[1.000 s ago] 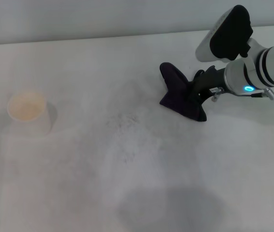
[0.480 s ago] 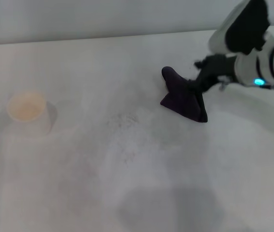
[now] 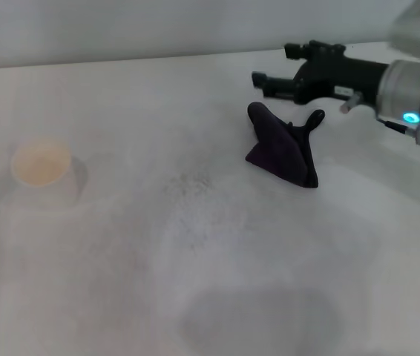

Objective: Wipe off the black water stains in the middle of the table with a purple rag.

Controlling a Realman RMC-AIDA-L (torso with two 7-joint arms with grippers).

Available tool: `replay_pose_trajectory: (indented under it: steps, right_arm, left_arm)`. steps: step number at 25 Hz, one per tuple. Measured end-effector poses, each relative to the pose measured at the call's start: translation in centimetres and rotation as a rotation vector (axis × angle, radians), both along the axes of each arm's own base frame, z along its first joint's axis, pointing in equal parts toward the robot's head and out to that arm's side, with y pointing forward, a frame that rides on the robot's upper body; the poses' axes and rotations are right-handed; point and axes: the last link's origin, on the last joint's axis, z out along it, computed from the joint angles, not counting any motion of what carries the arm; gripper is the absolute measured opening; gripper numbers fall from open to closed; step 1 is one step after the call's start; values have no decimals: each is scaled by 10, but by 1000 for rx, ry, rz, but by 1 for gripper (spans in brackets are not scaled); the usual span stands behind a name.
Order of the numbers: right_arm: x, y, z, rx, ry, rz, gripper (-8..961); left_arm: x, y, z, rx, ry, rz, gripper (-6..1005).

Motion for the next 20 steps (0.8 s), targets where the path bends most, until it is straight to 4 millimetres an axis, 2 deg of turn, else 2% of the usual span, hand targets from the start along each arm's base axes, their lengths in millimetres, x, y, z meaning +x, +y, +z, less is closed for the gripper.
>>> replay_pose_trajectory:
  steps: [4, 6, 9, 13, 16, 20]
  right_arm:
    - [23, -15, 15, 75, 264, 49, 876]
    - [33, -21, 18, 162, 304, 86, 876]
    - [61, -34, 11, 349, 212, 85, 876]
    - [102, -41, -5, 469, 17, -84, 876]
    - [117, -43, -10, 473, -31, -176, 876]
    - [123, -46, -10, 468, -22, -220, 876]
  left_arm:
    - [2, 4, 0, -3, 5, -5, 874]
    - [2, 4, -1, -5, 6, -3, 874]
    - [0, 3, 1, 7, 5, 11, 874]
    - [0, 3, 0, 9, 58, 22, 874]
    - [0, 3, -1, 3, 108, 25, 875]
    - [-2, 5, -4, -20, 170, 50, 876]
